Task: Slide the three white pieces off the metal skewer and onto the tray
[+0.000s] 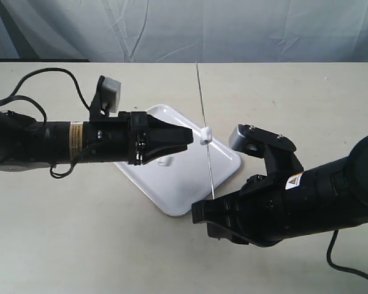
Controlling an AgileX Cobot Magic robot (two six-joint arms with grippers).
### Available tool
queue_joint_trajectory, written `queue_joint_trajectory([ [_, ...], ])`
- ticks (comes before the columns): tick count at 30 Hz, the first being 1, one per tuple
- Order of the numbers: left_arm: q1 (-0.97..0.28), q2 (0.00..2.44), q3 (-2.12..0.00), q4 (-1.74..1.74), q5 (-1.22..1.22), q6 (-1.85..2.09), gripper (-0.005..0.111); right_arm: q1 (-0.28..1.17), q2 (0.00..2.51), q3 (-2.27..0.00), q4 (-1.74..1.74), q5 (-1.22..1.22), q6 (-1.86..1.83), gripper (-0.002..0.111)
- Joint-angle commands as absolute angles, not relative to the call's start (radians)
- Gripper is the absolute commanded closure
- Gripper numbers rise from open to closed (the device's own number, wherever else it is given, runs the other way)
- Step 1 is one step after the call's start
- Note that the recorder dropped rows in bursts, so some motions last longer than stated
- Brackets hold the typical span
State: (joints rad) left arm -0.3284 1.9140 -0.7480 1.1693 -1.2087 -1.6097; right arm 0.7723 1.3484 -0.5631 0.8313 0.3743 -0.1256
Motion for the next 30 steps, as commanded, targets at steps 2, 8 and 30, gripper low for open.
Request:
queue_joint_trajectory([
  [2,-0.380,1.902,-0.746,1.121,-1.221,-1.614,0.070,0.771,1.341,-0.564,0.844,0.398,-0.157,0.109],
  [8,-0.380,1.902,-0.746,1.121,-1.221,-1.614,0.070,0.771,1.341,-0.564,0.895,0.428,-0.234,0.109],
  [30,-0.380,1.902,-0.746,1.136,-1.221,-1.619,0.092,0.771,1.341,-0.564,0.969,0.458,-0.325,0.109],
])
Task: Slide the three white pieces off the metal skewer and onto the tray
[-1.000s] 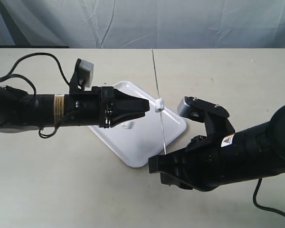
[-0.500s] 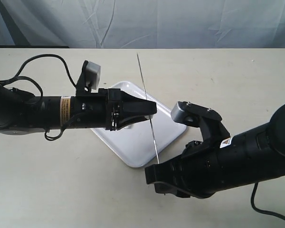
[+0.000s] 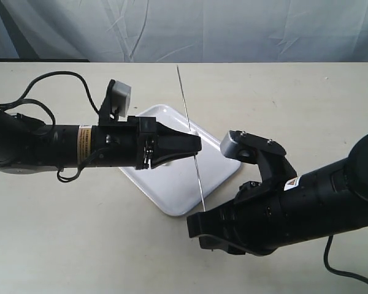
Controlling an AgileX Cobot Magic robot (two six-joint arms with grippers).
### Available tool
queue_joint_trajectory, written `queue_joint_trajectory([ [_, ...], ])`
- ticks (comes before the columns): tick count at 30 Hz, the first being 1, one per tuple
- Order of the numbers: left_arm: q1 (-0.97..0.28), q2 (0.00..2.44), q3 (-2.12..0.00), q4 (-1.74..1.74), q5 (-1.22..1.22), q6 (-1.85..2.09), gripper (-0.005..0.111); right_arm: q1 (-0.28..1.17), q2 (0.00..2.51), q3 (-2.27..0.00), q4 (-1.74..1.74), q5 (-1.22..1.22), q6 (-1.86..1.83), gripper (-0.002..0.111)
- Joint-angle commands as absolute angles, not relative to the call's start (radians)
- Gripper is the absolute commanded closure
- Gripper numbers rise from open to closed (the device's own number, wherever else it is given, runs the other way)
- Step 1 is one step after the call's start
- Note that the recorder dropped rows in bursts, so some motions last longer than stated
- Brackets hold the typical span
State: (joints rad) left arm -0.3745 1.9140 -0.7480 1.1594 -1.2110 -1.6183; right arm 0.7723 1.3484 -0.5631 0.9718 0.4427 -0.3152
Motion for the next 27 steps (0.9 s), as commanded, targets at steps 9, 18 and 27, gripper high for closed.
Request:
queue_joint_trajectory([
  [9,-0.376,1.902,-0.746,1.048,-1.221,-1.615,0.092,0.771,1.341,-0.564,0.952,0.536,-0.348,0.109],
  [18,-0.250,1.902,-0.746,1.039,-1.221,-1.617,0.092,0.771,1.341,-0.487,0.920,0.584,-0.348,0.109],
  [27,-0.131,1.902,-0.746,1.048,-1.221,-1.619,0.092,0.771,1.341,-0.381,0.913,0.596,-0.366,0.109],
])
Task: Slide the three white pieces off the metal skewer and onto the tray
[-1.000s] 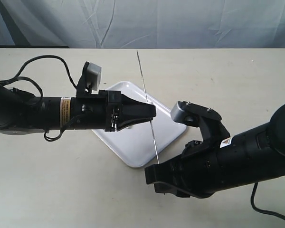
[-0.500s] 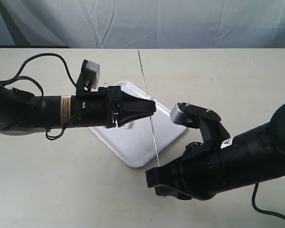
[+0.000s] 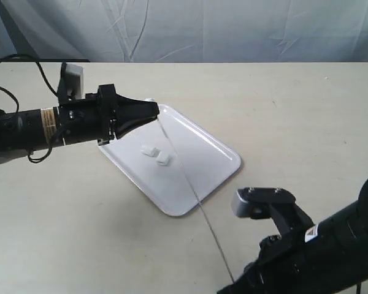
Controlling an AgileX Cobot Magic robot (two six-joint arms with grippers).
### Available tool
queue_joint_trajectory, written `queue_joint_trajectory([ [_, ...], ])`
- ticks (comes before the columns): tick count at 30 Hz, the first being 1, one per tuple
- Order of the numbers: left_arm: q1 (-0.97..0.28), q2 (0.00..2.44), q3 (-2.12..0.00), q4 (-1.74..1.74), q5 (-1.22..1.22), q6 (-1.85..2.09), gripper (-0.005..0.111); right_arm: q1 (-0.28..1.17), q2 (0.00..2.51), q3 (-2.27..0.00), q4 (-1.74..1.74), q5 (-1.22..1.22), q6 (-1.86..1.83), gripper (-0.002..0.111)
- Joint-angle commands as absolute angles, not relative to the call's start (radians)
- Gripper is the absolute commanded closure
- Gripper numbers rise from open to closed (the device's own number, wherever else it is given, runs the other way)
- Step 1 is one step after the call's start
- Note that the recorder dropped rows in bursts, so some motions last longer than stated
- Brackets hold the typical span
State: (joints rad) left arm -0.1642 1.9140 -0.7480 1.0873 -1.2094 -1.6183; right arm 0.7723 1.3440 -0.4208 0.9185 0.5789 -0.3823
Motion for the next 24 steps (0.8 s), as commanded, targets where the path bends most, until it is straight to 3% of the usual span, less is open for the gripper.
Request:
queue_joint_trajectory([
  [1,-0.131,1.902,-0.746,1.048,-1.221,-1.617,0.092,0.771,1.341,-0.377,0.910,0.596,-0.366,0.109],
  [9,-0.150,1.902,-0.746,1.150,-0.994,-1.501,0.091,0.769,1.341,-0.443,0.825,0.562,-0.364,0.109],
  [17,-0.250,1.902,-0.746,1.138,-0.720,-1.356,0.076,0.769,1.421,-0.704,0.457,0.638,-0.117,0.109],
  [24,-0.262,1.902,-0.746,1.040,-0.652,-1.250,0.068,0.769,1.617,-0.917,0.270,0.723,0.021,0.109],
])
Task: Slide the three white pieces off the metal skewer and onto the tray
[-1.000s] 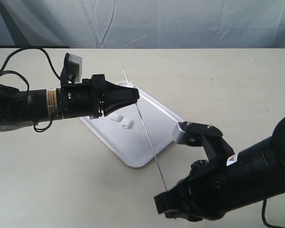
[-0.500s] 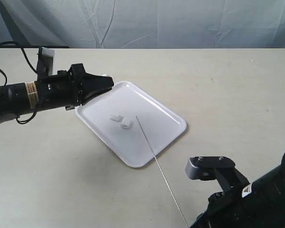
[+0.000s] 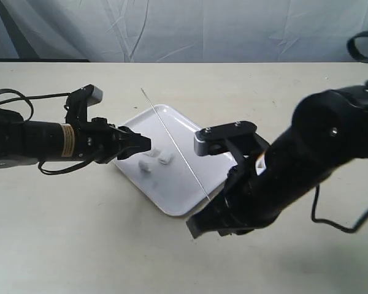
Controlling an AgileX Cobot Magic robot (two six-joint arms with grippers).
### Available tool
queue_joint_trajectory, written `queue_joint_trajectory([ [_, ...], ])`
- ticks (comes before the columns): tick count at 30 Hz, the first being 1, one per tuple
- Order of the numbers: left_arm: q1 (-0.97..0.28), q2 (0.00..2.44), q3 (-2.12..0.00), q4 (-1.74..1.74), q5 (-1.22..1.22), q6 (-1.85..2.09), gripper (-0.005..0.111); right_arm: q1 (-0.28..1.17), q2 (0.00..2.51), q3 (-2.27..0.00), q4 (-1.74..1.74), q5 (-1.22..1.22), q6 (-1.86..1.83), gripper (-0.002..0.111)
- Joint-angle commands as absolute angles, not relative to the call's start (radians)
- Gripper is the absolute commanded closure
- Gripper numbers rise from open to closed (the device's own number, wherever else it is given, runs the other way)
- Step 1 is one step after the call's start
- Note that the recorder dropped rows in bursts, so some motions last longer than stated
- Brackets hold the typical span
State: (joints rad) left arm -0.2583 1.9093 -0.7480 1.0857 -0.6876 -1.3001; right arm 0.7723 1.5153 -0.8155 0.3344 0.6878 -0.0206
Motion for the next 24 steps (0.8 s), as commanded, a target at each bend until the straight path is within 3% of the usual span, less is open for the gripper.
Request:
queue_joint_trajectory([
  [1,-0.262,1.902,-0.746,1.043,-0.643,-1.250,0.066,0.769,1.640,-0.937,0.270,0.724,0.021,0.109],
  [10,-0.260,1.865,-0.746,1.142,-0.348,-1.378,0.052,0.769,1.883,-1.156,0.079,0.803,0.122,0.109],
  [24,-0.260,1.617,-0.723,1.284,-0.282,-1.439,0.052,0.769,1.993,-1.220,0.078,0.813,0.153,0.105],
])
